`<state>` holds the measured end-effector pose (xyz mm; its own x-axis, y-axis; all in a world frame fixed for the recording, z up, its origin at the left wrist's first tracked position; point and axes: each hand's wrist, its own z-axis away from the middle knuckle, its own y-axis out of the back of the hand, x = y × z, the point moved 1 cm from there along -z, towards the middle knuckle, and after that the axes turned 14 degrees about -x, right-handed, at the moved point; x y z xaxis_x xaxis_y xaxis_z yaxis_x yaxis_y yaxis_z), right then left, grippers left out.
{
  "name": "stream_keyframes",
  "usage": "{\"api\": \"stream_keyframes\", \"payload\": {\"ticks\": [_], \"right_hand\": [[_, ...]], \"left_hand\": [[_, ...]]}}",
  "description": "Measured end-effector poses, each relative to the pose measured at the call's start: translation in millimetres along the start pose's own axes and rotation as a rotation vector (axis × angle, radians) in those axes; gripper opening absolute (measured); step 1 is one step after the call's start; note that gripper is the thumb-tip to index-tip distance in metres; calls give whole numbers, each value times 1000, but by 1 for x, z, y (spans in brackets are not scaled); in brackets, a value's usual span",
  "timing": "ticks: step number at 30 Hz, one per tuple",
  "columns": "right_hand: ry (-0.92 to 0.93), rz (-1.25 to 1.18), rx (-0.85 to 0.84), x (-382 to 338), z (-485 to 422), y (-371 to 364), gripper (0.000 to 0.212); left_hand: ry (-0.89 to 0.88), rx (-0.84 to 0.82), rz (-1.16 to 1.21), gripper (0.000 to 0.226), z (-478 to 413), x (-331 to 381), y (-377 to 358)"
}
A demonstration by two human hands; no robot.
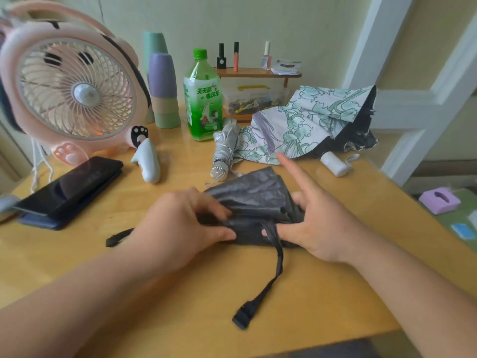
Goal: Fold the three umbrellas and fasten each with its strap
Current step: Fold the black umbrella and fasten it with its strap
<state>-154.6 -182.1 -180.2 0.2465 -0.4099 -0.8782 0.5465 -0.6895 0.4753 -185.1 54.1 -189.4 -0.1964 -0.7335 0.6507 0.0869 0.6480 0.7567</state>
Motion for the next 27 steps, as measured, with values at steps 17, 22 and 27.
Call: {"api": "stream_keyframes", "payload": {"ticks": [17,22,27], "right_hand": [[102,71,203,16,-6,-9,103],[77,702,412,0,5,-3,115],[763,1107,367,-8,4,-6,30]], "left_hand": [[-23,-119,-12,87,-10,-2,8],[-35,-116,-4,94,-13,-5,8],[-56,-125,6,98,-18,-7,8]]}}
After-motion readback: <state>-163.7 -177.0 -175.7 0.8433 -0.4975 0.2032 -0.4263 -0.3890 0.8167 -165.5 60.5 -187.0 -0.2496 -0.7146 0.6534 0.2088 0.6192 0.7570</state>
